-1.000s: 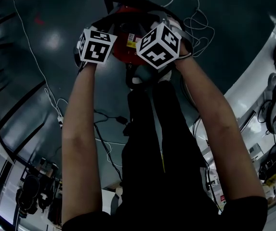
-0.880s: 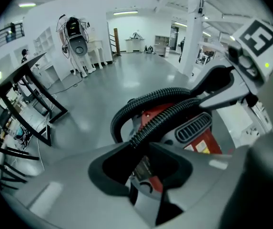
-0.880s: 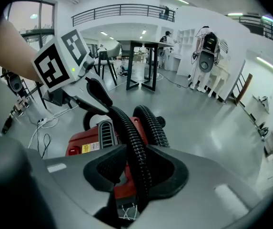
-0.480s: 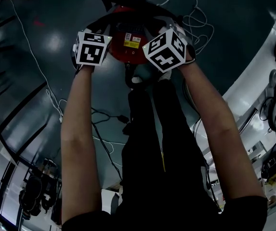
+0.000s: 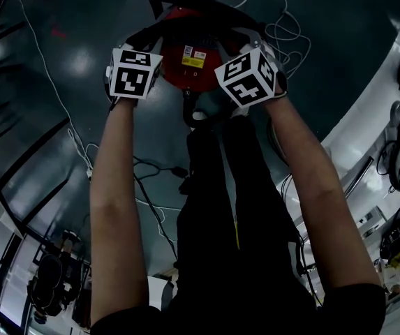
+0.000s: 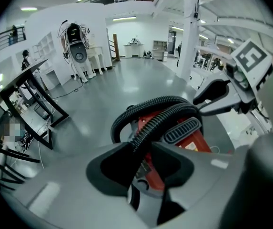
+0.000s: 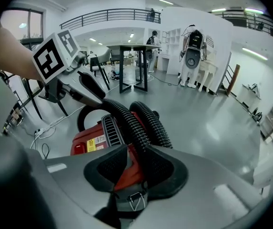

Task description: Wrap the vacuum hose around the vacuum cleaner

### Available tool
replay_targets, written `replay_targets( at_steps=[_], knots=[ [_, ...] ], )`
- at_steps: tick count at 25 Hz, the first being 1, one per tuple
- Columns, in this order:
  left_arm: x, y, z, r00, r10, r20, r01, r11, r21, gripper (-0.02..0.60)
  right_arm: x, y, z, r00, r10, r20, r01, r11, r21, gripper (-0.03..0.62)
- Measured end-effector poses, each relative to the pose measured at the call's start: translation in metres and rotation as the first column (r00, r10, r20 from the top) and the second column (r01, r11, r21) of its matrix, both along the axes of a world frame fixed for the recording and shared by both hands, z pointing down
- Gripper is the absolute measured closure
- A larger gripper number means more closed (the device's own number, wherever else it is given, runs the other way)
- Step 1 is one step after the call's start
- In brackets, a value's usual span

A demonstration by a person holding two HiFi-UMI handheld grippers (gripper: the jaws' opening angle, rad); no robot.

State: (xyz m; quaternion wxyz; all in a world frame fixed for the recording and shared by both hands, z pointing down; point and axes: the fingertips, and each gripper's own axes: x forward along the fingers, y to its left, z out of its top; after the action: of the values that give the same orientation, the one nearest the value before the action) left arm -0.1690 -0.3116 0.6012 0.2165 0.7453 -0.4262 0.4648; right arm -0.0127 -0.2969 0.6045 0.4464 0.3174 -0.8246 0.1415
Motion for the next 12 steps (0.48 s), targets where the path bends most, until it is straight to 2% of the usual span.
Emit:
replay_targets(
  at_steps=[3,5,8,12],
  knots=[
    [-0.001,0.002,0.000,1.000,-0.014,-0.013,0.014,1.000,0.004,0.433,0.007,0.000,0.004,1.000,0.017,-0.017,-0.017,1.000,0.003,0.467],
    [-0.001,0.003,0.000,1.000,-0.012,-0.014,0.012,1.000,0.007,0.433,0.008,-0.002,0.009,0.999,-0.008,-0.042,0.009,1.000,0.012,0.424],
    [-0.002,0.002,0.001,1.000,-0.014,-0.023,0.014,1.000,0.016,0.431,0.004,-0.013,0.018,0.989,-0.099,-0.111,0.103,0.994,0.031,0.405],
    [-0.002,0.002,0.002,0.999,-0.029,-0.045,0.030,0.999,0.022,0.430,-0.003,-0.021,0.024,0.948,-0.243,-0.205,0.253,0.967,0.026,0.431]
  ],
)
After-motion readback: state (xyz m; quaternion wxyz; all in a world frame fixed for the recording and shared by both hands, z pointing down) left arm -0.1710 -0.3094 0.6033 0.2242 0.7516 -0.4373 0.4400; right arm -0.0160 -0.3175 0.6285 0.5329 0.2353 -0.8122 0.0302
